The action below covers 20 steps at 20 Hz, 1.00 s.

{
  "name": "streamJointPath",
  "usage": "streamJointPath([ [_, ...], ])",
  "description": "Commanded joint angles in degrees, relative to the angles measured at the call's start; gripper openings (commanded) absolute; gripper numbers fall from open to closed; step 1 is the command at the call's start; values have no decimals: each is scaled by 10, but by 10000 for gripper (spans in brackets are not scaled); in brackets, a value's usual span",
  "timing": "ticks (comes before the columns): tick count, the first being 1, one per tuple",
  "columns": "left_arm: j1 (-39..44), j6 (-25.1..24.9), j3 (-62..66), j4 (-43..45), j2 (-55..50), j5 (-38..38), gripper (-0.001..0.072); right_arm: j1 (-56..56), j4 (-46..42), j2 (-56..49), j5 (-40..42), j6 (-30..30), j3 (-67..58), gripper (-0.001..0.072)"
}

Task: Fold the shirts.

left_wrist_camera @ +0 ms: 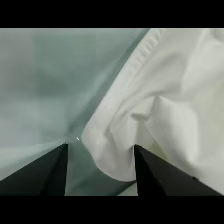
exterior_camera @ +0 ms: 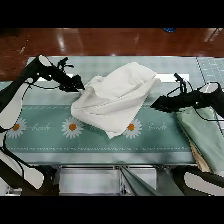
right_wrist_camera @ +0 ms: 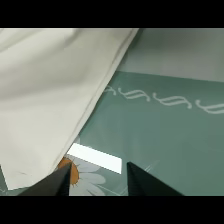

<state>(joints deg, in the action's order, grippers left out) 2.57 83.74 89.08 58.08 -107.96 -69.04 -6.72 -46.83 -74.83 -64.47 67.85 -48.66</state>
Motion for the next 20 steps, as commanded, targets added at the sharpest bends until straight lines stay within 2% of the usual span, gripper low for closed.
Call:
streamJointPath([
  [1, 23, 10, 5, 14, -14, -6, 508, 8, 4, 0, 6, 0, 1, 406],
  [3, 36, 10, 6, 8, -20, -7, 507, 9, 3, 0, 3, 0, 1, 406],
  [4, 42, 10, 8, 9, -22, -6, 482, 9, 2, 0, 2, 0, 1, 406],
  [5, 44, 10, 10, 9, -22, -6, 294, 9, 2, 0, 0, 0, 4, 406],
  [6, 45, 10, 15, 8, -22, -7, 25, 9, 2, 0, -2, 0, 11, 406],
  [11, 39, 10, 53, 9, -21, -35, 17, 36, 4, -4, 5, 21, 65, 406],
  [16, 39, 10, 55, 9, -21, -56, 17, 119, 63, -59, 46, 21, 64, 406],
  [20, 39, 10, 55, 9, -21, -61, 17, 168, 74, -100, 55, 21, 30, 406],
])
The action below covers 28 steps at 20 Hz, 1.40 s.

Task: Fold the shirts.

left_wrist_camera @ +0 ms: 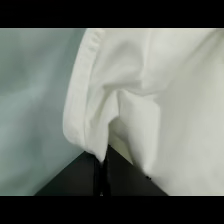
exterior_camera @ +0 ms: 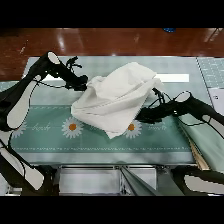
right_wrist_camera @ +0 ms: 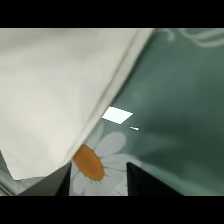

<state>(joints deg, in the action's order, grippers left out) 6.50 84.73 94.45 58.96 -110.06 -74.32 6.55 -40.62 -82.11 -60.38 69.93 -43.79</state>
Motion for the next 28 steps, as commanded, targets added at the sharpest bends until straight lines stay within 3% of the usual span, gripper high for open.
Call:
streamJointPath([
  [1, 0, 0, 1, 0, 0, -8, 17, 47, 13, -37, 18, 1, -32, 406],
  [6, 0, 0, 1, 0, 0, -14, 17, 95, 17, -92, 22, 4, -104, 393],
  [9, 0, 0, 1, 0, 0, -29, 17, 98, 19, -100, 36, 3, -136, 233],
  [11, 0, 0, 1, 0, 0, -29, 17, 98, 28, -100, 41, -17, -150, 19],
  [15, -4, 0, 10, 1, 29, -23, 17, 85, 10, -88, -1, -34, -197, 19],
  [18, -39, 12, 63, 1, 92, -13, 17, 37, -17, -38, -43, -13, -290, 18],
  [24, -132, 37, 187, -12, 304, 35, 17, -83, -21, 115, -106, 31, -567, 18],
  [28, -162, 27, 199, -1, 466, 67, 17, -125, -33, 234, -134, 42, -646, 19],
])
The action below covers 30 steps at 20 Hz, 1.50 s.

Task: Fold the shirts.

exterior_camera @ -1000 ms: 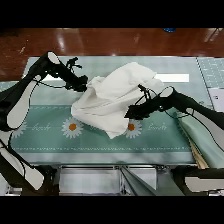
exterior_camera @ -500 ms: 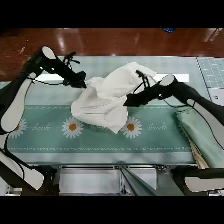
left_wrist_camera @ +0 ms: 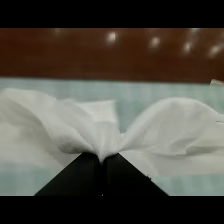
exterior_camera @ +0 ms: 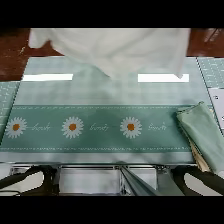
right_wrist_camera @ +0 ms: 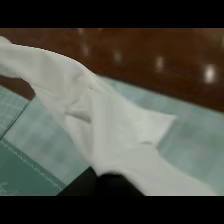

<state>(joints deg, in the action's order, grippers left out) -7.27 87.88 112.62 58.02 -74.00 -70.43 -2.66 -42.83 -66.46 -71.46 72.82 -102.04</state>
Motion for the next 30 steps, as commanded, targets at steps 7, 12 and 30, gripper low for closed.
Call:
streamJointPath([
  [7, -35, -4, 17, 201, 329, 17, 17, -68, -123, 260, -151, 75, -63, 19],
  [12, -35, -3, 9, 215, 386, -86, 17, -68, -121, 331, -198, 87, 30, 19],
  [30, 17, -1, -447, 0, -57, 274, 18, -68, 133, -120, 222, -131, 482, 19],
])
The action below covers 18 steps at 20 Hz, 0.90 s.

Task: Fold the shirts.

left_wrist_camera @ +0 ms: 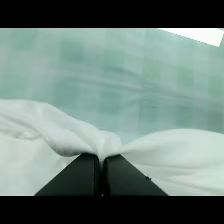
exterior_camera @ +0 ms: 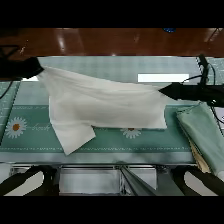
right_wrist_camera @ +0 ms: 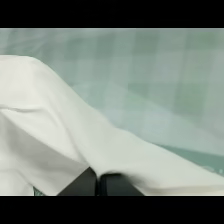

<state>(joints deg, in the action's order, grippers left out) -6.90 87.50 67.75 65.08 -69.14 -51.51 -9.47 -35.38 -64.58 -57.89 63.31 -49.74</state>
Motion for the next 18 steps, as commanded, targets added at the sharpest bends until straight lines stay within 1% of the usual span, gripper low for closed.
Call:
streamJointPath([
  [1, 17, 2, 13, -105, -134, 98, 18, 0, 79, -184, 86, -35, -74, 20],
  [2, 21, 2, 24, -130, -156, 106, 48, 0, 100, -226, 86, -28, -108, 67],
  [3, 24, 2, 33, -140, -170, 101, 201, 0, 116, -259, 82, -14, -138, 299],
  [4, 26, 2, 42, -137, -178, 83, 513, -2, 119, -281, 70, -7, -164, 411],
  [6, 9, 0, 71, -83, -178, 2, 510, -23, 108, -296, 26, 12, -211, 410],
  [8, -36, 2, 106, -13, -168, -113, 510, -70, 103, -285, -61, 30, -247, 407],
  [9, -64, 2, 107, 7, -153, -155, 510, -98, 95, -271, -105, 31, -252, 407],
  [10, -93, -10, 94, 10, -131, -177, 510, -128, 66, -252, -144, 28, -251, 407],
  [11, -118, -13, 67, 9, -102, -175, 510, -152, 25, -230, -177, 15, -247, 407],
  [12, -139, -13, 26, 7, -66, -162, 510, -170, -9, -205, -195, 15, -234, 407],
  [13, -158, -16, -28, 7, -26, -146, 510, -188, -31, -173, -203, 13, -205, 407],
  [14, -173, -34, -89, 5, 12, -140, 510, -201, -41, -137, -203, 0, -163, 407],
  [15, -184, -46, -146, 5, 43, -143, 510, -213, -42, -95, -193, -9, -103, 407],
  [17, -214, -43, -258, 4, 93, -146, 510, -220, -49, -5, -159, -9, 29, 407],
  [18, -233, -43, -305, -7, 110, -146, 510, -218, -51, 40, -127, -3, 87, 407],
])
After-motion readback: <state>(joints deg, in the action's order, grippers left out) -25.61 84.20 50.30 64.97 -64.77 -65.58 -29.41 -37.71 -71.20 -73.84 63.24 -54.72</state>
